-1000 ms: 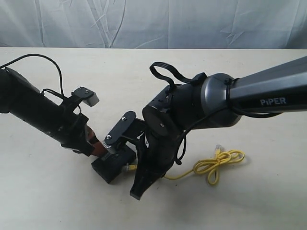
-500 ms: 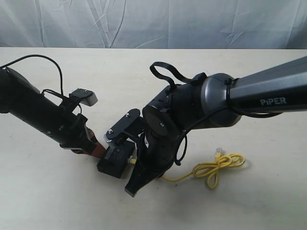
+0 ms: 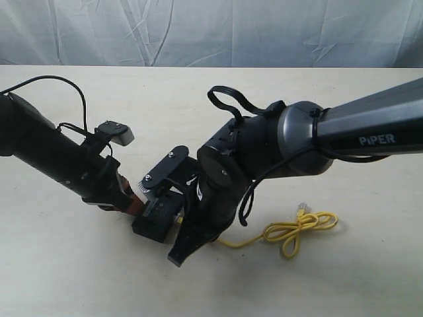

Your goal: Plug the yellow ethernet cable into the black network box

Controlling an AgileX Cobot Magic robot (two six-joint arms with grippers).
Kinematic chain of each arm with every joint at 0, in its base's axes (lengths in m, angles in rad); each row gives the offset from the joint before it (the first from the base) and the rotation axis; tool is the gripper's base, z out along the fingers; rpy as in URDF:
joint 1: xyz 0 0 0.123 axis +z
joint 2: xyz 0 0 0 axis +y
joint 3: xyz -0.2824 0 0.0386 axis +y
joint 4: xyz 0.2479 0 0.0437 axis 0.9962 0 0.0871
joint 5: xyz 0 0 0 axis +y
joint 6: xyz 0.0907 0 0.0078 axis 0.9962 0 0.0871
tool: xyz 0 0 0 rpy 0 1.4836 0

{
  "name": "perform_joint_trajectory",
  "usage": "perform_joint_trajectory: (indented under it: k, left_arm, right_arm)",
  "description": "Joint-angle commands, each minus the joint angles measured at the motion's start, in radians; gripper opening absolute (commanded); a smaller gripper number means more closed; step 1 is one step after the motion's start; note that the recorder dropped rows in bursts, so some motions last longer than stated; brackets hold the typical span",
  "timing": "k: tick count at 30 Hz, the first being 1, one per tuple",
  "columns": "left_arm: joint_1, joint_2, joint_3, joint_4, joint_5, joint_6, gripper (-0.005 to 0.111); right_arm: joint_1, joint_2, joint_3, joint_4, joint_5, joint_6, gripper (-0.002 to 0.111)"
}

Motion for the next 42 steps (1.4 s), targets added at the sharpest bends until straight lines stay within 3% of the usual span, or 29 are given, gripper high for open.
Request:
perform_joint_trajectory:
  k: [1,3,8,10,13,16,19,26,29,39,42]
  left_arm:
    - [0.000,-0.001,-0.003,-0.006,-0.046,0.003,0.000]
    - [0.012,-0.011,-0.003,-0.006,-0.069,0.001,0.000]
    - [0.084,-0.129,-0.003,0.071,-0.126,-0.125,0.000]
    - [0.115,-0.203,-0.003,0.173,-0.143,-0.283,0.000]
    - [0.147,-0.340,0.006,0.412,-0.169,-0.558,0.000]
    - [0.151,-0.524,0.051,0.599,-0.203,-0.749,0.000]
    - [0.151,-0.724,0.123,0.672,-0.245,-0.836,0.000]
    - [0.151,-1.159,0.283,0.691,-0.346,-0.870,0.000]
    - [0.151,-1.343,0.350,0.691,-0.342,-0.868,0.000]
    - [0.151,-1.452,0.353,0.691,-0.330,-0.868,0.000]
    - [0.151,-1.452,0.353,0.691,-0.330,-0.868,0.000]
  right_arm:
    - [0.000,-0.001,-0.004,-0.001,-0.026,0.002,0.045]
    - [0.000,-0.004,-0.004,-0.001,-0.017,0.023,0.049]
    - [-0.058,-0.075,-0.004,0.039,0.038,0.068,0.047]
    - [-0.117,-0.134,-0.004,0.090,0.075,0.071,0.033]
    - [-0.218,-0.240,-0.002,0.189,0.098,0.071,-0.001]
    - [-0.319,-0.345,0.019,0.242,0.098,0.071,0.001]
    - [-0.412,-0.460,0.073,0.244,0.098,0.071,0.001]
    - [-0.579,-0.810,0.297,0.207,0.001,0.071,0.001]
    - [-0.594,-1.082,0.484,0.197,-0.211,0.071,0.001]
    - [-0.599,-1.453,0.535,0.203,-0.190,0.072,0.001]
    - [-0.679,-1.546,0.535,0.228,-0.186,0.072,0.001]
